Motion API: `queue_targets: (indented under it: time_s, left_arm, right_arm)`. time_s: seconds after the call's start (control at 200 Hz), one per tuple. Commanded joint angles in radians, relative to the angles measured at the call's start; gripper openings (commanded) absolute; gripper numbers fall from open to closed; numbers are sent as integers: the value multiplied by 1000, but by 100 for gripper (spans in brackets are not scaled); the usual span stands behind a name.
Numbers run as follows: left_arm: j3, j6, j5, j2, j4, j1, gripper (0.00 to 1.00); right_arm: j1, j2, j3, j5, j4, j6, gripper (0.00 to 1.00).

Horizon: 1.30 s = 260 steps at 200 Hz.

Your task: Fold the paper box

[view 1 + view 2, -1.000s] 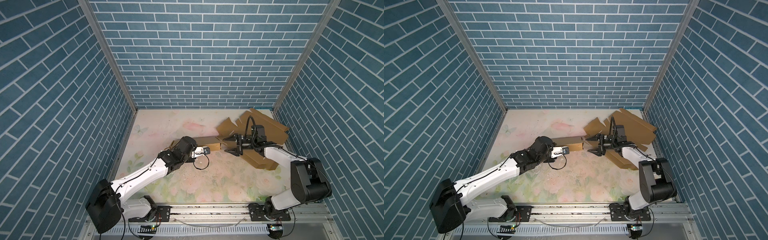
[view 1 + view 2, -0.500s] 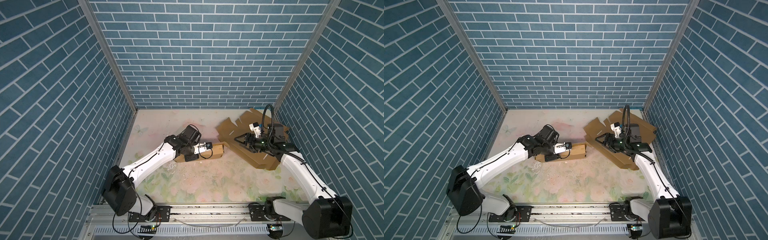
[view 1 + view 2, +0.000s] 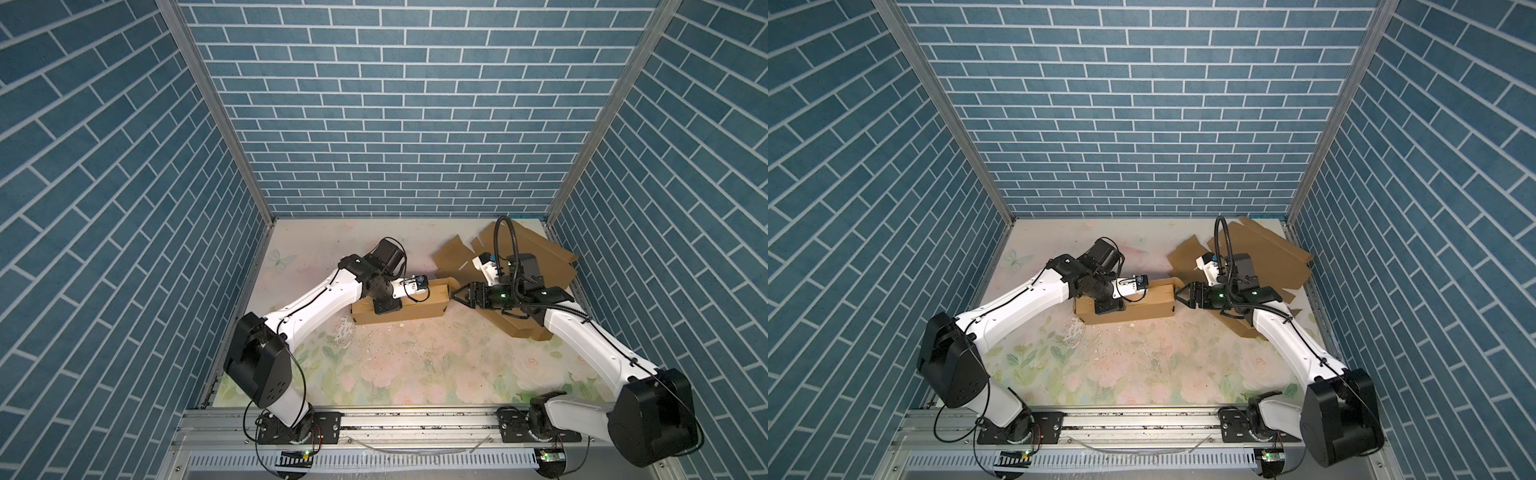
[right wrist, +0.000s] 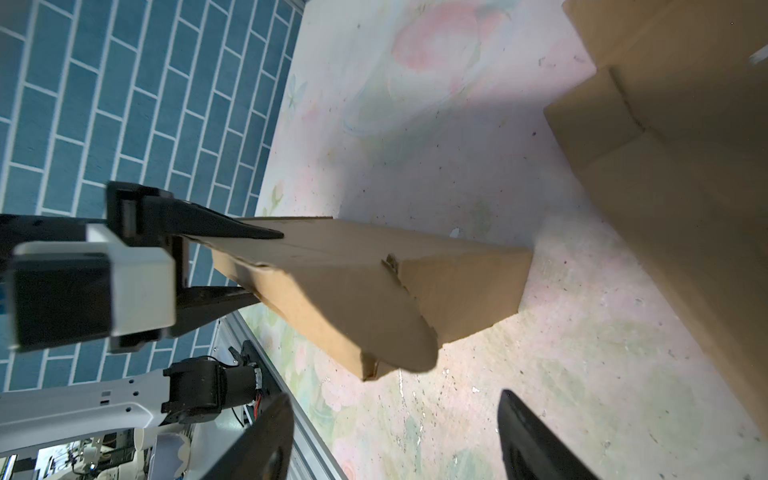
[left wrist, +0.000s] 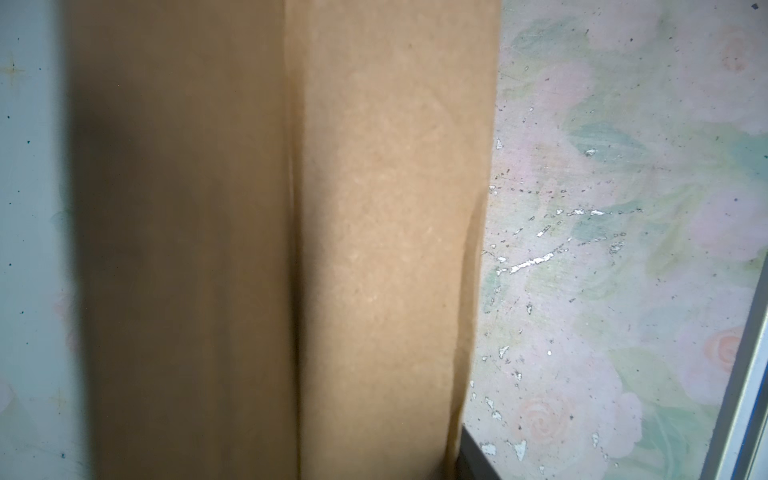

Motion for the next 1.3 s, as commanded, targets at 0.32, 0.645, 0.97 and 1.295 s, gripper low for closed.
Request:
queue_targets:
  time_s: [0.32, 0.645, 0.97, 1.295]
  left_arm:
    - [-33, -6, 76, 41, -32, -3, 38]
    - [-55, -8, 50, 48, 24, -3, 38]
    - [-62, -1, 52, 70, 34, -2, 36]
    - [-48, 2, 63, 86, 30, -1, 36]
  right_arm:
    - [36, 129, 78, 92, 111, -2, 68]
    - [49, 187, 103, 224, -51, -87, 57]
    - [56, 123, 298, 270, -235, -304, 57]
    - [131, 203, 442, 388, -362, -432, 48]
